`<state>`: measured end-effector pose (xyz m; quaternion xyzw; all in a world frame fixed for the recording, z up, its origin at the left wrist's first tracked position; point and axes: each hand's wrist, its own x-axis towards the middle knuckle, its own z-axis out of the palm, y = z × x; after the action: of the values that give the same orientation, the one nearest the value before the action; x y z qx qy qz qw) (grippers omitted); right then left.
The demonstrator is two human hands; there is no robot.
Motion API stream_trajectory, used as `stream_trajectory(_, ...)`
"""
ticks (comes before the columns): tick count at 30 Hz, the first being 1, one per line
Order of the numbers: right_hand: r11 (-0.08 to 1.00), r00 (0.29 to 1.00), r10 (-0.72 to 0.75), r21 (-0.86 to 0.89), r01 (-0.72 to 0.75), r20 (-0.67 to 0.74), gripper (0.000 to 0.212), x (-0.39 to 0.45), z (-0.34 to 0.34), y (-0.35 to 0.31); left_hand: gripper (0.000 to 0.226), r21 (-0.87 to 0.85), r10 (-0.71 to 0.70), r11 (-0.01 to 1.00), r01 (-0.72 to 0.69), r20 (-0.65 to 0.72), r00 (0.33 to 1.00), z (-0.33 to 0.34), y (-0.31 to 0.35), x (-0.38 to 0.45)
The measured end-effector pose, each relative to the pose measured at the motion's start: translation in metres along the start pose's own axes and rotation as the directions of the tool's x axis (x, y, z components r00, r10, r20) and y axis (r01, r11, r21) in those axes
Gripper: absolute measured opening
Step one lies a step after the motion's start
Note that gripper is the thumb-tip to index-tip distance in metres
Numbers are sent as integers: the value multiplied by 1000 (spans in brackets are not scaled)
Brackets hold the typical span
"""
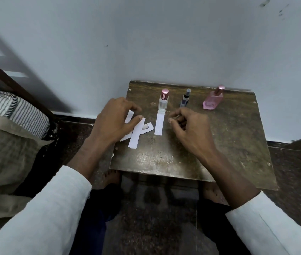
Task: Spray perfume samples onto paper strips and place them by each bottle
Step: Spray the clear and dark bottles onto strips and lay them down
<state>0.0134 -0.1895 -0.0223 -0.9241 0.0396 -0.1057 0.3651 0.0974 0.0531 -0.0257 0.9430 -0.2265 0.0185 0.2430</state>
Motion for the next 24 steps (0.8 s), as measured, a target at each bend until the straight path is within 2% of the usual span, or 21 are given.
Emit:
stream_trajectory(6, 999, 999, 44, -20, -43, 30, 3, -30, -9, -13, 50, 22, -80, 997, 79, 68, 994, 11, 19, -41)
stream_trajectory(9, 995, 994, 101, 12, -101, 52, 4, -44, -9, -24, 47, 80, -131, 989, 128, 42, 990, 17, 35, -53)
stream_trajectory(12, 990, 991, 130, 49, -132, 38, 6, -60, -10, -34, 45, 56, -202, 978, 200, 19, 979, 20, 42, -58)
stream_trajectory(18, 979, 981, 193, 68, -193, 5, 8, -74, -15, -30, 47, -55, -350, 936, 348, -47, 936, 26, 48, -65)
stream_trajectory(24, 982, 980, 183, 28, -186, 74, 6, -64, -19, -8, 55, -220, -472, 863, 456, -25, 881, 30, 41, -61)
